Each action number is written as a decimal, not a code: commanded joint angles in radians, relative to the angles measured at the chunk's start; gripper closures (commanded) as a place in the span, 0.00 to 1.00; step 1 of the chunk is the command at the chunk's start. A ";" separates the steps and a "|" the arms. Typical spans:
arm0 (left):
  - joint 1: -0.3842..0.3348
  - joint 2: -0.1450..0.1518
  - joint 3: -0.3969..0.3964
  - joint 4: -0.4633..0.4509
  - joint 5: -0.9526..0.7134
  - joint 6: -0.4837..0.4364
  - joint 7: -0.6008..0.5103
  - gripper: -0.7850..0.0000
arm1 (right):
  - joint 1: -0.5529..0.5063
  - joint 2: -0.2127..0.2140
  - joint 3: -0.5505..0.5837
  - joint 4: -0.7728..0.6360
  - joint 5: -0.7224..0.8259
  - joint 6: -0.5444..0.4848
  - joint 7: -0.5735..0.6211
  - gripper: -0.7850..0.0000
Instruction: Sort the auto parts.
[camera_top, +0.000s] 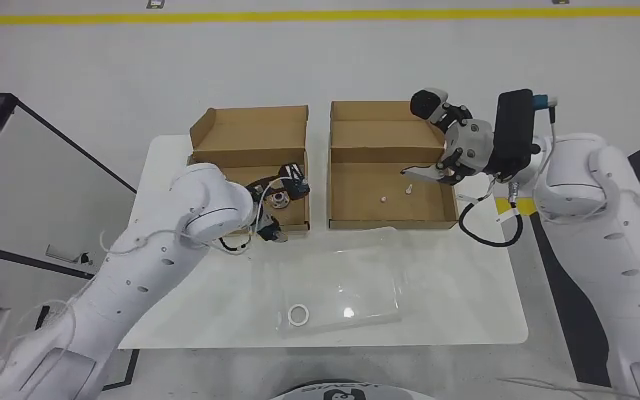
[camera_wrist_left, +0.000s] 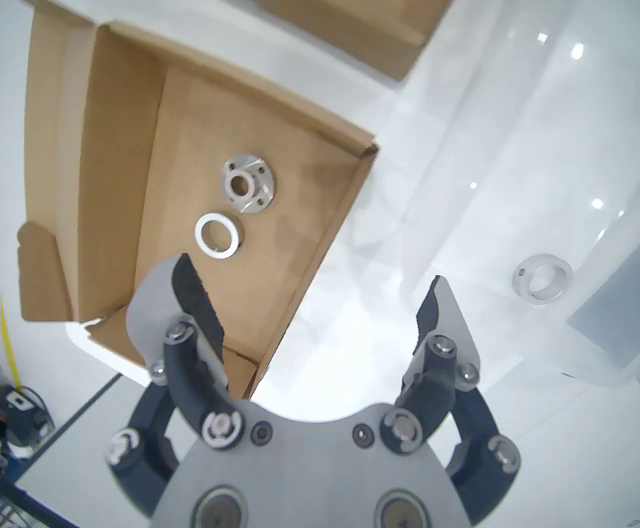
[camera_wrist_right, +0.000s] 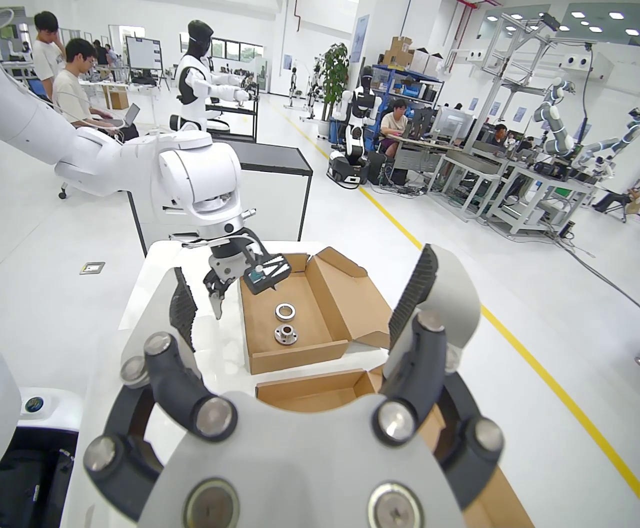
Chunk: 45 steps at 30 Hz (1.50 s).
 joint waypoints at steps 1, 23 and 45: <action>-0.026 0.010 0.054 -0.022 -0.014 -0.003 0.004 0.00 | 0.000 0.000 0.000 0.000 0.000 0.000 0.000 0.00; -0.530 0.075 0.663 -0.161 -0.363 -0.036 0.036 0.00 | 0.000 0.000 0.000 0.000 0.000 0.000 0.000 0.00; -0.428 0.034 0.663 -0.132 -0.322 -0.053 0.053 0.00 | 0.000 0.000 0.000 0.000 0.000 0.000 0.000 0.00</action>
